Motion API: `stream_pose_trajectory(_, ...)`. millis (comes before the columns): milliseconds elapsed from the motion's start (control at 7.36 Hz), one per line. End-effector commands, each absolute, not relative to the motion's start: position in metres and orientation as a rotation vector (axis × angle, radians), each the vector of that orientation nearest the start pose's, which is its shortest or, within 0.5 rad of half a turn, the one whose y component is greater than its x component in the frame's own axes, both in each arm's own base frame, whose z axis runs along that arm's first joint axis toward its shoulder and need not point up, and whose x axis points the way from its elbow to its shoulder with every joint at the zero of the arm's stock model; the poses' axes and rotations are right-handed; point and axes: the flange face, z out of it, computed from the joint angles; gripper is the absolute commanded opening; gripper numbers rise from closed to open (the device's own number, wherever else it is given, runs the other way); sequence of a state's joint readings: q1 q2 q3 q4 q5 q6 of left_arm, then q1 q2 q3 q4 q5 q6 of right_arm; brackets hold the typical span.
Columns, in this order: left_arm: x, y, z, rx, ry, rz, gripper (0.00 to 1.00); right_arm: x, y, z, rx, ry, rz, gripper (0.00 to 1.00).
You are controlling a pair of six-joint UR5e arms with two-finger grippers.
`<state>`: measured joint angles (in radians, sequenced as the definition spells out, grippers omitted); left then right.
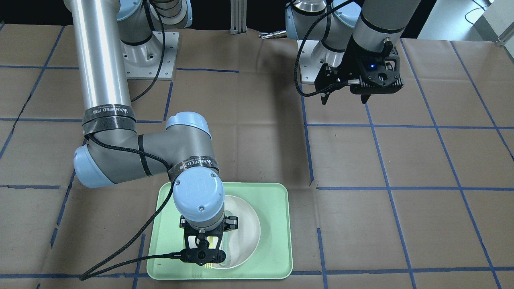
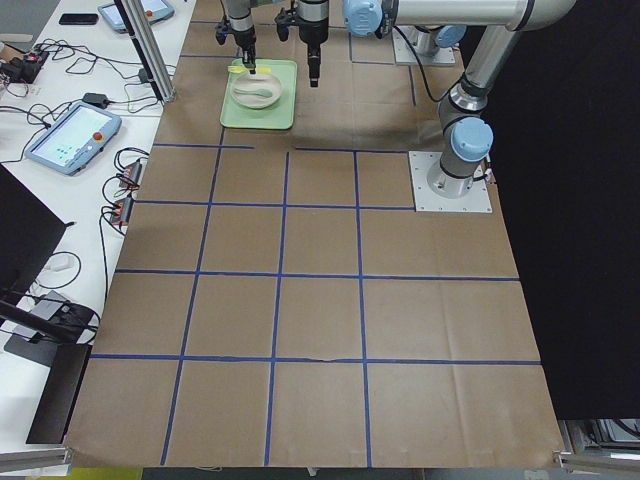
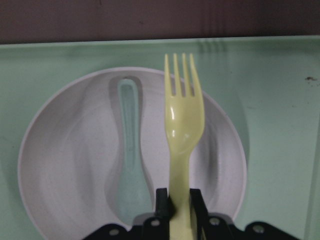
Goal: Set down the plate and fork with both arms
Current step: 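Lift the fork and carry it beside the plate with the right gripper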
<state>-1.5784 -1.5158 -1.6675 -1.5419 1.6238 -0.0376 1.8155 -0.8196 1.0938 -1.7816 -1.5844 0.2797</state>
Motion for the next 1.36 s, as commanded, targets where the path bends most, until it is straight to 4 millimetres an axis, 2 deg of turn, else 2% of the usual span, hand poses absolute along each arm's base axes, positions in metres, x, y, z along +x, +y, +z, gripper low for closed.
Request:
stream_pose_trajectory(0,-0.131,-0.465,0.467,-0.046,3.079,0.024,1.00,0.275,-0.714,0.261,0.110,3.182,0.170,0.00)
stream_pose_trajectory(136,-0.131,-0.464,0.466,-0.044,3.079,0.026,1.00,0.250,-0.719,0.259,0.103,3.180,0.195,0.00)
stream_pose_trajectory(407,-0.130,-0.464,0.466,-0.047,3.082,0.024,1.00,0.232,-0.706,0.243,0.080,3.179,0.245,0.00)
stream_pose_trajectory(815,-0.131,-0.462,0.466,-0.047,3.084,0.026,1.00,0.198,-0.701,0.213,0.046,3.165,0.285,0.00)
stream_pose_trajectory(1222,-0.132,-0.459,0.467,-0.044,3.084,0.024,1.00,0.207,-0.700,0.189,0.040,3.159,0.307,0.00)
